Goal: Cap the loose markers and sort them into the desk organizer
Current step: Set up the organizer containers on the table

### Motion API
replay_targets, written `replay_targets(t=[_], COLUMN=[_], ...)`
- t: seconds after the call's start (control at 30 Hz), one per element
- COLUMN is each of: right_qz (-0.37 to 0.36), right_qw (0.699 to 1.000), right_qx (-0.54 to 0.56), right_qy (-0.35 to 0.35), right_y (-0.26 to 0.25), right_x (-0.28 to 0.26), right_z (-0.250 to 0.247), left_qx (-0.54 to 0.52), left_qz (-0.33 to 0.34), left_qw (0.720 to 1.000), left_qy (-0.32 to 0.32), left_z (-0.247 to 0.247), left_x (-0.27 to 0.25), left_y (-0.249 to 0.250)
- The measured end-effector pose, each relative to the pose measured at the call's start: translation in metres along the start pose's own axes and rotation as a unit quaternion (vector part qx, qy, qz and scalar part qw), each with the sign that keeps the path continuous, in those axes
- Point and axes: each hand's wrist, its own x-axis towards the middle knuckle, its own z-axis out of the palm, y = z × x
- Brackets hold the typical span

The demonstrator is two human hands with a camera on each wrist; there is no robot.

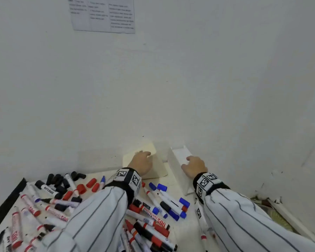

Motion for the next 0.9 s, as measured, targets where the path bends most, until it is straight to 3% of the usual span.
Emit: replay_targets(t=[0.17,0.37,0.5,0.67,0.9], right_qz=[0.094,0.111,0.104,0.090,0.048], right_qw=[0.983,0.979,0.974,0.983,0.997], right_qx=[-0.136,-0.135,-0.164,-0.125,-0.048], right_qy=[-0.078,-0.108,-0.117,-0.096,0.022], right_y=[0.010,0.010,0.006,-0.002,-0.024], right_x=[0.010,0.021,0.020,0.012,-0.003], right_z=[0.007,0.016,0.019,0.010,-0.012], left_qx=[0.144,0.228,0.205,0.159,0.049], left_qz=[-0.038,-0.026,0.015,0.041,0.048], left_qw=[0.989,0.972,0.977,0.984,0.998], left_qy=[-0.014,-0.049,-0.055,-0.064,0.013], left_z=[0.013,0.016,0.015,0.004,-0.022], left_x=[0.023,0.042,0.049,0.043,0.024], left_y=[-0.002,0.000,-0.002,-0.007,-0.015])
